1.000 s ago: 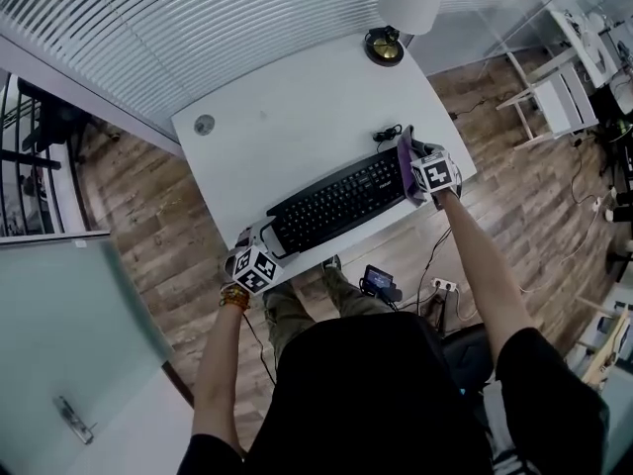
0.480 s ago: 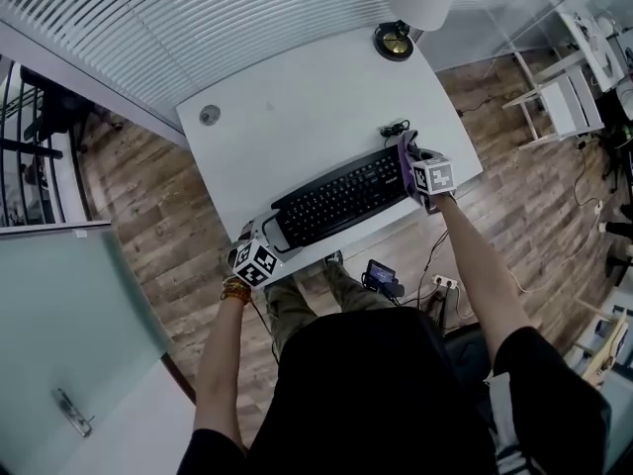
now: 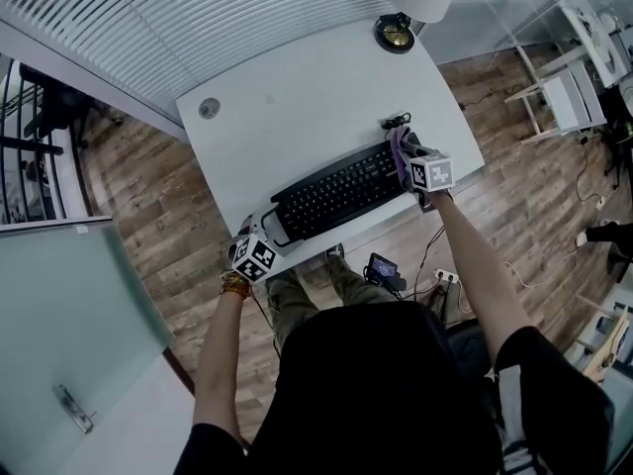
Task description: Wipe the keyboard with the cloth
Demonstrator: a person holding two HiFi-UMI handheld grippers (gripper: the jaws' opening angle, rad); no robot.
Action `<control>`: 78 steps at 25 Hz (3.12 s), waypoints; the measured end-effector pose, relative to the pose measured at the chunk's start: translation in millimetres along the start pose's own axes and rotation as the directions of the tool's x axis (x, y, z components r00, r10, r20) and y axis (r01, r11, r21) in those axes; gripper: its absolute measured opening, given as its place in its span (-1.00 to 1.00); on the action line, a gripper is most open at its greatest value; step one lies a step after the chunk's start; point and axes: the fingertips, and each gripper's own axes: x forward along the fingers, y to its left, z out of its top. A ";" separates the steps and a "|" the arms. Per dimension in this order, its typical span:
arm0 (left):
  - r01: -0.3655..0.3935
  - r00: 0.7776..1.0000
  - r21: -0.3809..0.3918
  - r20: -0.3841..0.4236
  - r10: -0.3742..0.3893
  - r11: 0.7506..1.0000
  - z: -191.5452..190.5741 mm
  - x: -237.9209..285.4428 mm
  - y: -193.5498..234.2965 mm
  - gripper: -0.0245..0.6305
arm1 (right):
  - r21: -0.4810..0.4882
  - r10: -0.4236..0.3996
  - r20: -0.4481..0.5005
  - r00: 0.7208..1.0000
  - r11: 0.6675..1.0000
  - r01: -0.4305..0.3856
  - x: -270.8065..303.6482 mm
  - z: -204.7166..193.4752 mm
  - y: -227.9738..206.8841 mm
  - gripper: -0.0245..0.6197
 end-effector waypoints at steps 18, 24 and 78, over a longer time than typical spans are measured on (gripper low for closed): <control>0.072 0.994 0.015 -0.082 -0.071 0.997 -18.8 -14.2 5.4 0.43 | 0.007 0.024 -0.016 1.000 1.000 -0.024 2.4 0.6 6.0 -0.80; 0.067 0.994 0.007 -0.087 -0.067 0.998 -19.3 -14.2 5.4 0.44 | 0.010 0.054 -0.018 0.998 0.998 -0.054 4.5 -0.2 23.4 -0.80; 0.063 0.997 -0.003 -0.051 -0.063 0.998 -20.1 -13.3 2.9 0.46 | -0.257 0.543 -0.307 0.781 0.743 -0.618 37.9 -14.3 336.9 -0.81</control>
